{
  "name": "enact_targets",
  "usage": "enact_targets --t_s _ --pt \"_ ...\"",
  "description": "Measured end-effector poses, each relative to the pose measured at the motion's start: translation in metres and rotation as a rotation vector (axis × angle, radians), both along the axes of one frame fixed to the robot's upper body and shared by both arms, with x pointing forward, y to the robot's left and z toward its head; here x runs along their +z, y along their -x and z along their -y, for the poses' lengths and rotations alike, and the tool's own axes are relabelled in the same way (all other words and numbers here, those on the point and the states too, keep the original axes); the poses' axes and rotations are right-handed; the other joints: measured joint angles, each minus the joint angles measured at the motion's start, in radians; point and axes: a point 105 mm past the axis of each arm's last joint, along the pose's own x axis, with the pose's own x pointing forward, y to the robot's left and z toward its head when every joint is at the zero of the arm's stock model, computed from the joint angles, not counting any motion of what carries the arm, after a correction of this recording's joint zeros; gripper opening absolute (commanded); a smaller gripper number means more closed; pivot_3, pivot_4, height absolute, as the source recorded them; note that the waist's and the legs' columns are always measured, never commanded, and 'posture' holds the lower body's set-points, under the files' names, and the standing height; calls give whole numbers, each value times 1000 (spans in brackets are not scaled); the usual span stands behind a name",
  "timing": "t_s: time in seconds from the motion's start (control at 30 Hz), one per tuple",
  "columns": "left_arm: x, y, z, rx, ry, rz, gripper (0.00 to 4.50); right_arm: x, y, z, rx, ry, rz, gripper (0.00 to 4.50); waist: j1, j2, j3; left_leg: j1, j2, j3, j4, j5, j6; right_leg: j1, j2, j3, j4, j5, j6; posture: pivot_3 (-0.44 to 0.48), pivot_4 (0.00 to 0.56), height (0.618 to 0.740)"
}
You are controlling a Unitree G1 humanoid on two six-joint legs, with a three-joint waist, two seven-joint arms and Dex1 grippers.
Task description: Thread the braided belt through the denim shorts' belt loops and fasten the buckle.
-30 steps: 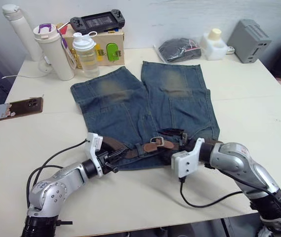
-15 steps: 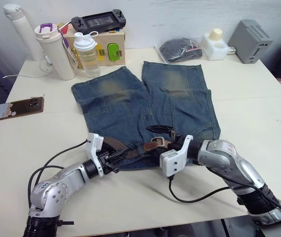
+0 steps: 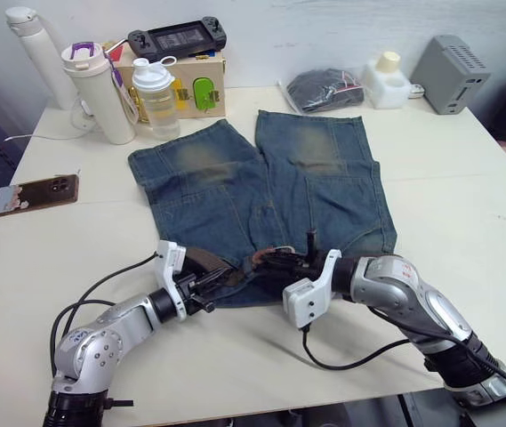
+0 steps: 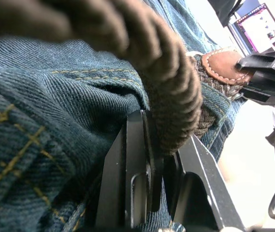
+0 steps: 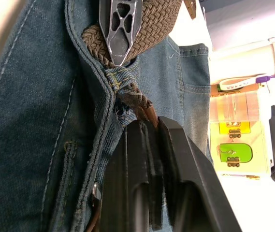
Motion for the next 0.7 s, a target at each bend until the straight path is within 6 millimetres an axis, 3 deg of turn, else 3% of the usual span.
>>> enact_targets --t_s 0.17,0.43,0.57,0.67,0.7 --pt "0 0 -1 5 1 -3 0 -1 0 1 0 4 -5 92 -2 0 0 0 0 0 0 0 0 0 0 0 0 0 0 0 150 687" --pt "18 7 -8 21 43 48 3276 -3 0 1 -5 5 -12 0 -3 0 0 0 1 0 0 0 0 0 0 0 0 0 0 0 150 687" --pt "28 24 -18 1 2 74 3276 -6 0 4 -18 6 -26 0 -4 0 0 0 1 0 0 0 0 0 0 0 0 0 0 0 150 687" --pt "25 35 -22 -9 -38 64 3276 -6 -1 4 -27 6 -29 0 -4 0 0 0 1 0 0 0 0 0 0 0 0 0 0 0 150 687" --pt "22 38 -23 -9 -46 51 3032 -6 -2 5 -29 6 -29 0 -2 0 0 0 0 0 0 0 0 0 0 0 -1 0 0 0 150 687"
